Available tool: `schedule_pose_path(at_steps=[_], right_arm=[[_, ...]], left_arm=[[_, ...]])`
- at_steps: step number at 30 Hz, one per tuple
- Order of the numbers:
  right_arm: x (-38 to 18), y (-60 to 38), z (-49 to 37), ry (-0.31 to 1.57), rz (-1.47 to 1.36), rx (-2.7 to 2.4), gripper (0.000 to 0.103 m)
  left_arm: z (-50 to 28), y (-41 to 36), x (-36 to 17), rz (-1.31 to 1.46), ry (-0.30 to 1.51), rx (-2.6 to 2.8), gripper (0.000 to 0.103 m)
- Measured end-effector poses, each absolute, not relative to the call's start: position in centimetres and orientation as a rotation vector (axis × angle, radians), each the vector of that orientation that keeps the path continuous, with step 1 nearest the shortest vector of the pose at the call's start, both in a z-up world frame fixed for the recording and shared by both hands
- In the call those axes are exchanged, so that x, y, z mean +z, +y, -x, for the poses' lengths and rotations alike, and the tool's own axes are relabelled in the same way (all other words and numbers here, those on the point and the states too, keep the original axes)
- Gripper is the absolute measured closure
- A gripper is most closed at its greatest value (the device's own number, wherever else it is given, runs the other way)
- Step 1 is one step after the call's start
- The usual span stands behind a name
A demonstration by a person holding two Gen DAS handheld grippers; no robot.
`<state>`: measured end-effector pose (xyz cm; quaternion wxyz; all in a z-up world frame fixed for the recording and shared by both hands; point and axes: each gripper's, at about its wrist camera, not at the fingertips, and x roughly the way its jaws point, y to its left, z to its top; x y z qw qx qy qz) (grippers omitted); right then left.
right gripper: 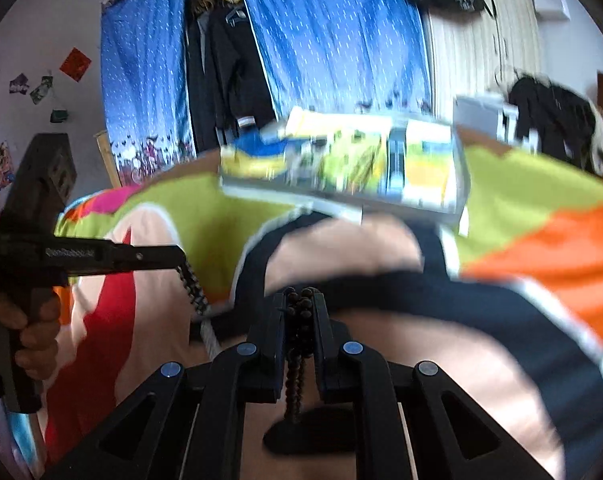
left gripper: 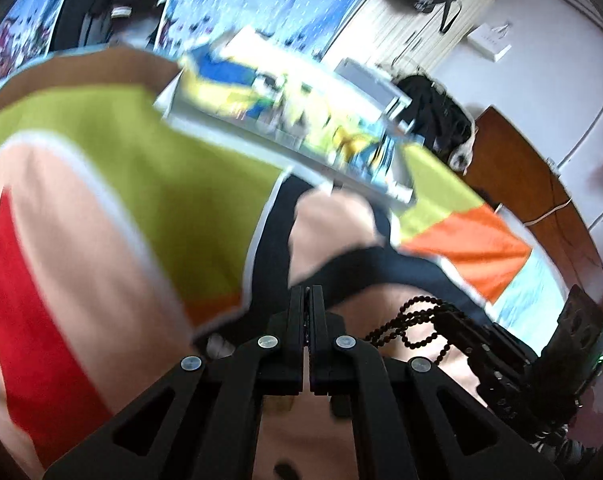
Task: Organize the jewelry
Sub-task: 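Carry the bead bracelets to the silver tray and open the right tool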
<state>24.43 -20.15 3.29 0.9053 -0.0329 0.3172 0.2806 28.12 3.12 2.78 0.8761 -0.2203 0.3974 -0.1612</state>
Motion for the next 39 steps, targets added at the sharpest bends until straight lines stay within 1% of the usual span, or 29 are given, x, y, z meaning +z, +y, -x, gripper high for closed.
schedule_pose_path(at_steps=[6, 12, 16, 20, 25, 31, 35, 36, 37, 38, 39], right_arm=[[8.3, -20.5, -30.8, 0.551, 0.032, 0.55, 0.092], [10.1, -22.0, -36.5, 0.477, 0.038, 0.436, 0.092], [8.8, -23.5, -39.9, 0.487, -0.017, 0.376, 0.092], [6.3, -24.5, -42.5, 0.531, -0.073, 0.359, 0.092], [3.8, -25.2, -43.3, 0.58, -0.104, 0.37, 0.092], [1.7, -25.3, -43.2, 0.627, -0.082, 0.375, 0.091], [1.0, -25.0, -42.9, 0.631, -0.034, 0.36, 0.086], [1.0, -25.0, -42.8, 0.629, -0.023, 0.356, 0.082], [1.0, -25.0, -42.7, 0.629, -0.015, 0.347, 0.075], [1.0, -25.1, -42.5, 0.627, -0.012, 0.338, 0.071], [1.1, -25.3, -42.4, 0.623, -0.014, 0.335, 0.064]], left_arm=[[-34.1, 2.4, 6.7, 0.445, 0.699, -0.365, 0.103], [-39.8, 1.0, 8.9, 0.423, 0.592, -0.358, 0.103], [-42.6, -0.3, 8.5, 0.388, 0.558, -0.351, 0.103], [-44.6, -1.7, 6.8, 0.36, 0.579, -0.346, 0.103], [-46.6, -2.9, 3.9, 0.343, 0.633, -0.336, 0.103], [-47.2, -3.1, 1.8, 0.347, 0.675, -0.327, 0.103], [-47.0, -3.1, 1.8, 0.33, 0.693, -0.316, 0.103], [-46.9, -3.0, 1.9, 0.328, 0.696, -0.306, 0.102], [-46.9, -3.0, 1.9, 0.324, 0.703, -0.289, 0.102], [-46.9, -3.0, 2.0, 0.322, 0.71, -0.282, 0.101], [-46.8, -2.9, 2.0, 0.323, 0.718, -0.278, 0.101]])
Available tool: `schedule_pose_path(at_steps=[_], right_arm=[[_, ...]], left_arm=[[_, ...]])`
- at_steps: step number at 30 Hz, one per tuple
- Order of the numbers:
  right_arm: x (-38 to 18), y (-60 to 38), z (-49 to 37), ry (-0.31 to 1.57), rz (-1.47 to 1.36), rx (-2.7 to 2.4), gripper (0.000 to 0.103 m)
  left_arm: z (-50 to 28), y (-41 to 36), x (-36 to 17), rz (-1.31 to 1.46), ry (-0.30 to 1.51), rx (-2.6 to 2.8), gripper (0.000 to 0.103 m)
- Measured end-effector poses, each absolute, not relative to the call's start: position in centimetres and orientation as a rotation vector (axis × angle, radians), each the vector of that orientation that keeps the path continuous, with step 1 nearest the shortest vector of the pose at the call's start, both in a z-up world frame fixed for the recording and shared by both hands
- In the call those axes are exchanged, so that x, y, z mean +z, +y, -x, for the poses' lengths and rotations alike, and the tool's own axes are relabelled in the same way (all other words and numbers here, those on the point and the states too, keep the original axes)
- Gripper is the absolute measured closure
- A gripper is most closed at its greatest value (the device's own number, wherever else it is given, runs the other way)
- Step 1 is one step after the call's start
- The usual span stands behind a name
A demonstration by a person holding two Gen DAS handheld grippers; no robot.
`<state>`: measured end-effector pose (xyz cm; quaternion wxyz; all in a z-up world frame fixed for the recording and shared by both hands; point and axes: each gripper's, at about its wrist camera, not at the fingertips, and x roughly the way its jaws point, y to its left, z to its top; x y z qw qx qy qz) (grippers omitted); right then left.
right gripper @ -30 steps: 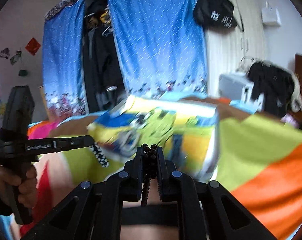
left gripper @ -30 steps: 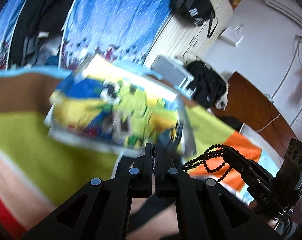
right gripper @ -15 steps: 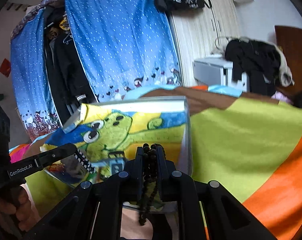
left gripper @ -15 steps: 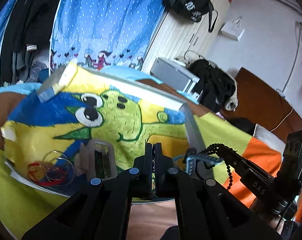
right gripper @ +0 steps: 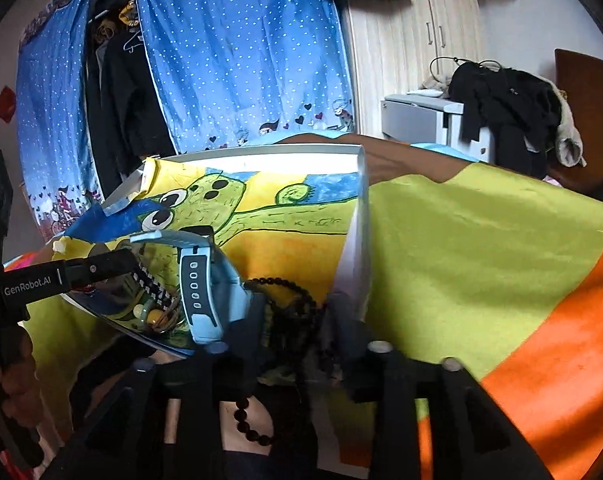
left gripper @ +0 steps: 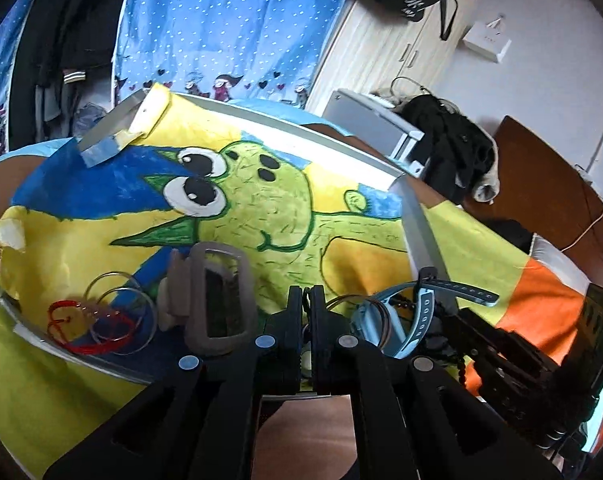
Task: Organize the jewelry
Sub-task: 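Carry the bead bracelets to the silver tray and open the right tool, then move both tools back over the gold chain and white clip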
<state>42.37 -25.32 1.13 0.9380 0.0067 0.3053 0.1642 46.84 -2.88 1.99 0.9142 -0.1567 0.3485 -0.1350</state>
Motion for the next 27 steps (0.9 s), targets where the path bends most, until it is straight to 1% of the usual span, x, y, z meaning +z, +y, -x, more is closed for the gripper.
schedule_pose_path(at_steps=[1, 3, 4, 5, 7, 9, 10, 11, 12, 13, 14, 16, 17, 20, 23, 27], right_arm=[[1.3, -25.5, -42.3, 0.621, -0.015, 0.33, 0.061], [1.7, -25.9, -41.9, 0.615, -0.019, 0.322, 0.06], [2.0, -26.1, -41.9, 0.613, -0.021, 0.317, 0.059], [2.3, -26.2, -41.7, 0.61, -0.022, 0.31, 0.057], [3.0, -26.5, -41.3, 0.598, -0.032, 0.305, 0.046], [3.8, -26.7, -40.8, 0.585, -0.034, 0.3, 0.043], [4.2, -26.8, -40.4, 0.577, -0.036, 0.299, 0.039], [4.6, -26.9, -40.1, 0.57, -0.039, 0.299, 0.036], [5.2, -27.0, -39.7, 0.56, -0.048, 0.3, 0.029], [5.7, -27.1, -39.2, 0.548, -0.06, 0.305, 0.024], [6.3, -27.3, -38.7, 0.536, -0.071, 0.308, 0.022], [7.1, -27.4, -37.7, 0.519, -0.08, 0.312, 0.014], [7.5, -27.5, -37.2, 0.512, -0.082, 0.314, 0.013], [8.7, -27.5, -35.3, 0.486, -0.084, 0.315, 0.008], [9.9, -27.5, -33.0, 0.455, -0.085, 0.319, 0.001], [11.0, -27.2, -30.3, 0.416, -0.095, 0.347, 0.0]], left_arm=[[-46.7, -2.8, 2.0, 0.324, 0.721, -0.278, 0.101], [-46.4, -2.8, 2.3, 0.317, 0.721, -0.272, 0.098], [-46.2, -2.8, 2.5, 0.31, 0.719, -0.269, 0.087], [-45.9, -2.8, 2.6, 0.309, 0.715, -0.268, 0.065], [-44.8, -2.5, 3.2, 0.332, 0.681, -0.266, 0.045], [-44.1, -2.4, 4.0, 0.335, 0.658, -0.274, 0.044], [-43.7, -2.5, 4.4, 0.326, 0.656, -0.277, 0.044], [-43.4, -2.6, 4.8, 0.317, 0.656, -0.275, 0.041], [-43.0, -2.7, 5.2, 0.302, 0.653, -0.268, 0.038], [-42.6, -2.8, 5.6, 0.292, 0.647, -0.263, 0.031], [-42.0, -2.8, 6.1, 0.285, 0.635, -0.258, 0.026], [-40.6, -2.7, 7.1, 0.276, 0.604, -0.25, 0.02], [-40.0, -2.7, 7.5, 0.272, 0.594, -0.246, 0.017], [-37.9, -2.6, 8.8, 0.244, 0.553, -0.23, 0.013], [-35.5, -2.5, 10.1, 0.212, 0.511, -0.212, 0.011], [-32.2, -1.9, 11.2, 0.182, 0.472, -0.193, 0.009]])
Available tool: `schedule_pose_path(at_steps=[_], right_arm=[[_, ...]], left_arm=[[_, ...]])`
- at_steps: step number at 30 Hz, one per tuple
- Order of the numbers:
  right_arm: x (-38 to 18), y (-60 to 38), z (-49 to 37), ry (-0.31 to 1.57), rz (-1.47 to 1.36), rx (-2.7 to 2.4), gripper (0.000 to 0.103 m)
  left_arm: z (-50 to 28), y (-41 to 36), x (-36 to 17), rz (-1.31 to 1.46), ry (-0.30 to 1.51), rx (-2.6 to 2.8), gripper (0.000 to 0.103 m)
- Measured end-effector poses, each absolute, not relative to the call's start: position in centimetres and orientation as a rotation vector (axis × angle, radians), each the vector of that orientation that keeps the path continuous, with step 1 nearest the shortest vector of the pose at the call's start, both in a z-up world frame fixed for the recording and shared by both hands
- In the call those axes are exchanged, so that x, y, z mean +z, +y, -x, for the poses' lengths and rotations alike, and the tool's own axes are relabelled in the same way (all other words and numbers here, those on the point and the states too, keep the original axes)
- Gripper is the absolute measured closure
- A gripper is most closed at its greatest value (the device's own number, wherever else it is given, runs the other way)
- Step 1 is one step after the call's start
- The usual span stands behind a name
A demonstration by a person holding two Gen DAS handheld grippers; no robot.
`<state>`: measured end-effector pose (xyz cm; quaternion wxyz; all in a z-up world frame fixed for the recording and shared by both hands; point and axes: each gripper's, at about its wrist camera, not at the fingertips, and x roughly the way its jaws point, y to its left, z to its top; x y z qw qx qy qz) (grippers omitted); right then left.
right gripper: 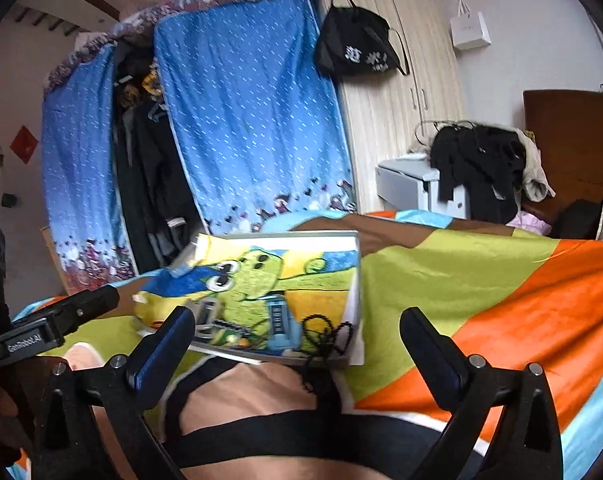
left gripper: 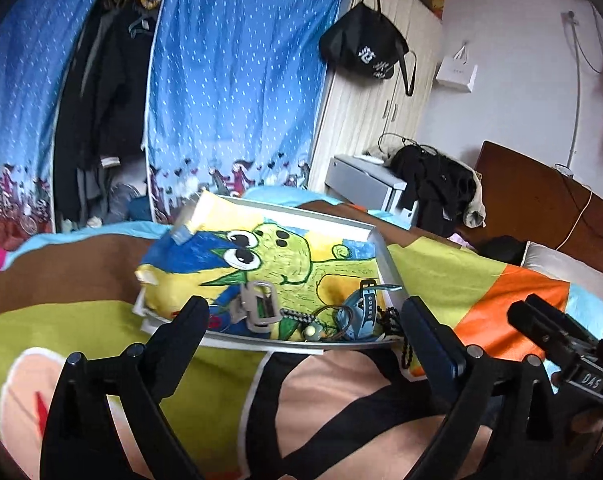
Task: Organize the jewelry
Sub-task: 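Move both tools back over the gold chain and white clip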
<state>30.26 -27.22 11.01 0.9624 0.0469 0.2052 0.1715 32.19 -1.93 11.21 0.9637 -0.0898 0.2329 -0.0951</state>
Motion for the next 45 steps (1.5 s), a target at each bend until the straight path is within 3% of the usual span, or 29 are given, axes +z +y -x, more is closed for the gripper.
schedule_pose_path(at_steps=[16, 26, 45], right_arm=[[11.4, -23.8, -18.8, 0.372, -0.051, 0.399, 0.0], [7.3, -21.7, -14.3, 0.471, -0.009, 0.408, 0.0], [-5.1, -18.0, -16.8, 0.851, 0.077, 0.44, 0.0]], left_arm=[[-19.8, 0.2, 11.3, 0.11, 0.462, -0.143, 0.006], [-14.0, 2.7, 7.0, 0.105, 0.562, -0.106, 0.006], [-17.8, 4.2, -3.6, 0.071, 0.87, -0.203, 0.006]])
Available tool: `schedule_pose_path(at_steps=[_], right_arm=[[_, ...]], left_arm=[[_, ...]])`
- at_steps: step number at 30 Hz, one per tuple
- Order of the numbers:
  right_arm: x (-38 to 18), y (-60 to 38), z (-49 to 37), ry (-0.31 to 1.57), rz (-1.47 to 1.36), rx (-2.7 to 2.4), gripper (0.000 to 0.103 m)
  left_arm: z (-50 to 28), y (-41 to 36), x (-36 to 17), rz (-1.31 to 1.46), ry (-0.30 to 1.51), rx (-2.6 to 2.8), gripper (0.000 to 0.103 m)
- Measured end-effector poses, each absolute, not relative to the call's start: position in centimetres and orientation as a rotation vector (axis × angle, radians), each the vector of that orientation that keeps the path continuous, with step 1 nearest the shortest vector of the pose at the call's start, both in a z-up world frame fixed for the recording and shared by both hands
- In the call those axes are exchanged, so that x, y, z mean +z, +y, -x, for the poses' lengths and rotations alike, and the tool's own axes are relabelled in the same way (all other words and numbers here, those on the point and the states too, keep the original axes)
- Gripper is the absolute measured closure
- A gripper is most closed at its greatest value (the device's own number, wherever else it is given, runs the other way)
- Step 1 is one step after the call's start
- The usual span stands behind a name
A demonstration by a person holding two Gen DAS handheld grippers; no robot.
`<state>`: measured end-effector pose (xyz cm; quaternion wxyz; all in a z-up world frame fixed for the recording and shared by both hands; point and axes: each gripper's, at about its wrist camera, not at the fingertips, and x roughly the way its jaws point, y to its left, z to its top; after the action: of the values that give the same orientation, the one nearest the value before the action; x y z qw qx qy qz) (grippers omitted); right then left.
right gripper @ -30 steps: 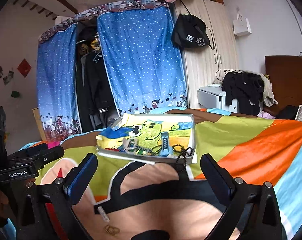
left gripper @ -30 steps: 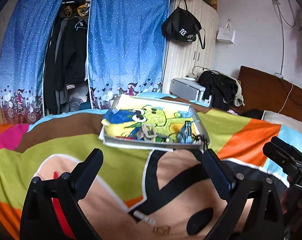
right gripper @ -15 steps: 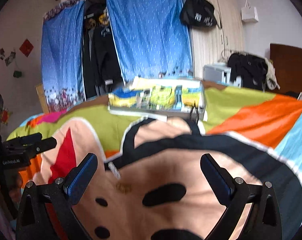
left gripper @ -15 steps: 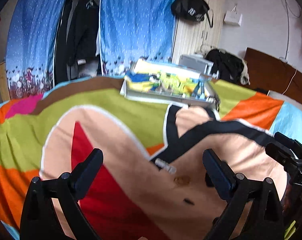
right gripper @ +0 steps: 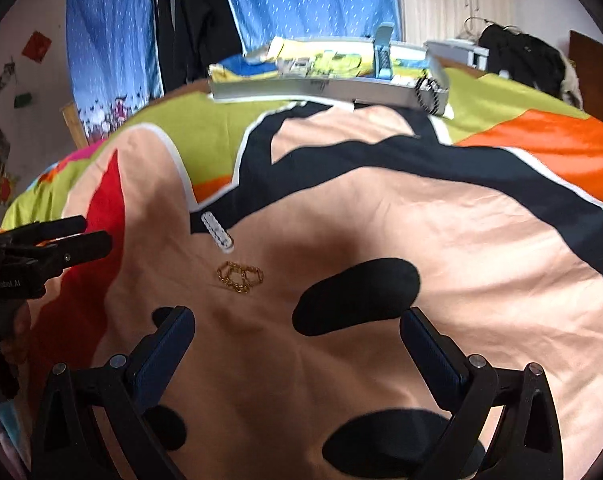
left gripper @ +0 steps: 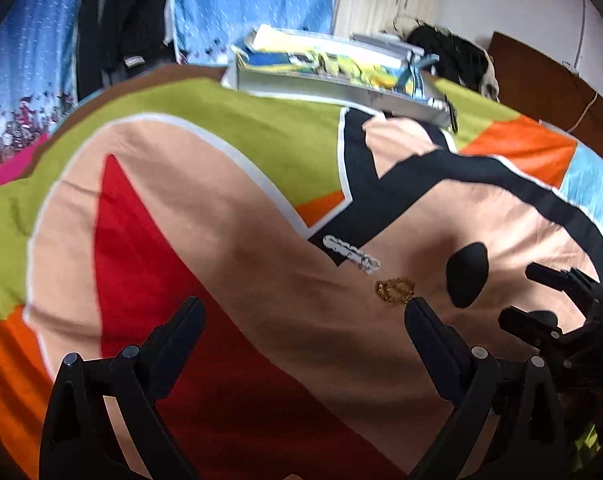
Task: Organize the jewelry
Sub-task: 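Move both tools back over the gold chain and white clip, then grasp the white clip with the left tool while the right tool grasps the gold chain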
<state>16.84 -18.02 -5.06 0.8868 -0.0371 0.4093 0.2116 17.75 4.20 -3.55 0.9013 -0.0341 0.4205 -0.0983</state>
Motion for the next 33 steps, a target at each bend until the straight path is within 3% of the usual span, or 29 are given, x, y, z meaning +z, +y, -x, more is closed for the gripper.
schedule_pose_path(at_steps=[5, 7, 9, 15, 20, 22, 30, 33], right_arm=[[-6.2, -17.4, -18.6, 0.89, 0.102, 0.466, 0.002], [-6.6, -17.1, -19.4, 0.908, 0.115, 0.486, 0.016], [-7.1, -16.8, -20.1, 0.924, 0.121, 0.509, 0.024], [-8.0, -16.4, -21.3, 0.95, 0.119, 0.57, 0.038], [-8.5, -16.0, -21.4, 0.969, 0.125, 0.623, 0.049], [-8.7, -16.0, -21.4, 0.973, 0.126, 0.638, 0.054], [-9.5, -15.1, -21.8, 0.998, 0.146, 0.676, 0.061], [-9.9, -14.6, -22.2, 1.008, 0.158, 0.689, 0.061]], left_arm=[[-20.3, 4.5, -4.8, 0.095, 0.9, -0.278, 0.006], [-21.2, 4.3, -5.1, 0.111, 0.907, -0.314, 0.006], [-22.1, 4.0, -5.3, 0.131, 0.908, -0.352, 0.006], [-24.3, 2.9, -5.5, 0.18, 0.905, -0.438, 0.01], [-25.9, 2.4, -6.5, 0.223, 0.955, -0.486, 0.038], [-26.4, 2.4, -7.1, 0.246, 0.983, -0.493, 0.043], [-28.1, 3.2, -8.1, 0.335, 1.076, -0.434, 0.047], [-28.6, 3.1, -8.3, 0.321, 1.103, -0.398, 0.055]])
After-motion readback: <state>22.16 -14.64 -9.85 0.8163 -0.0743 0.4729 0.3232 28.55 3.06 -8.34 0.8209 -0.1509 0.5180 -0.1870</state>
